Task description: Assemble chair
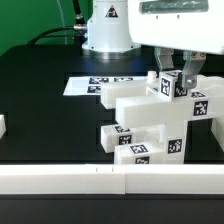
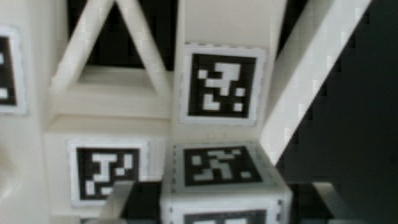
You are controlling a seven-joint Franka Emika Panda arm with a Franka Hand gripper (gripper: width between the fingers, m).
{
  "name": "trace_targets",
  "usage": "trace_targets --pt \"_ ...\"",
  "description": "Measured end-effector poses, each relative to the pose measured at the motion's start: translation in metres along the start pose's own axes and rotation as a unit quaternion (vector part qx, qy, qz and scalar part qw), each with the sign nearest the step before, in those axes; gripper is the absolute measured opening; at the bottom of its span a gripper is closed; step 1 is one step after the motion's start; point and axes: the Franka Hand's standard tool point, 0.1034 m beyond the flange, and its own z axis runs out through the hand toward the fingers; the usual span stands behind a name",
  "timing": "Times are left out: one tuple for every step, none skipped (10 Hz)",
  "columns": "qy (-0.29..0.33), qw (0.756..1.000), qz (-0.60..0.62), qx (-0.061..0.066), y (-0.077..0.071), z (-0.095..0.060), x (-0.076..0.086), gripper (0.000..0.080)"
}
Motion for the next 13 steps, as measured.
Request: trace_targets --pt "-0.002 1.000 0.027 0.001 0.000 0.000 -0.001 0.0288" --pt "-0.005 0.998 0.060 0.002 -0.001 0.000 -0.002 0.0288" --pt "-0.007 0.997 0.081 0.002 -0.001 0.000 -0.003 0.0288" --pt "-0.011 0.993 0.120 0.003 -0.001 0.000 -0.004 0.0288" --pt "-0.013 0.989 0.146 0.004 -0.001 0.000 -0.005 0.0288" --pt "-0.015 0.987 0.158 0.004 -0.002 0.000 -0.006 0.0288" --pt "-0.018 0.981 0.194 0.004 -0.002 0.001 -0.007 0.0288" --pt "-0.022 0.974 0.225 0.004 -0.002 0.001 -0.009 0.0288" --pt "-0.025 0.969 0.247 0.004 -0.002 0.001 -0.011 0.0288" --pt "-0.025 0.968 0.251 0.004 -0.002 0.002 -0.011 0.0288" --pt "-0.025 0.968 0.250 0.004 -0.002 0.002 -0.011 0.0288" --pt "-0.025 0.969 0.247 0.004 -0.002 0.002 -0.011 0.0478" --pt "-0.025 0.969 0.246 0.004 -0.002 0.002 -0.012 0.0478"
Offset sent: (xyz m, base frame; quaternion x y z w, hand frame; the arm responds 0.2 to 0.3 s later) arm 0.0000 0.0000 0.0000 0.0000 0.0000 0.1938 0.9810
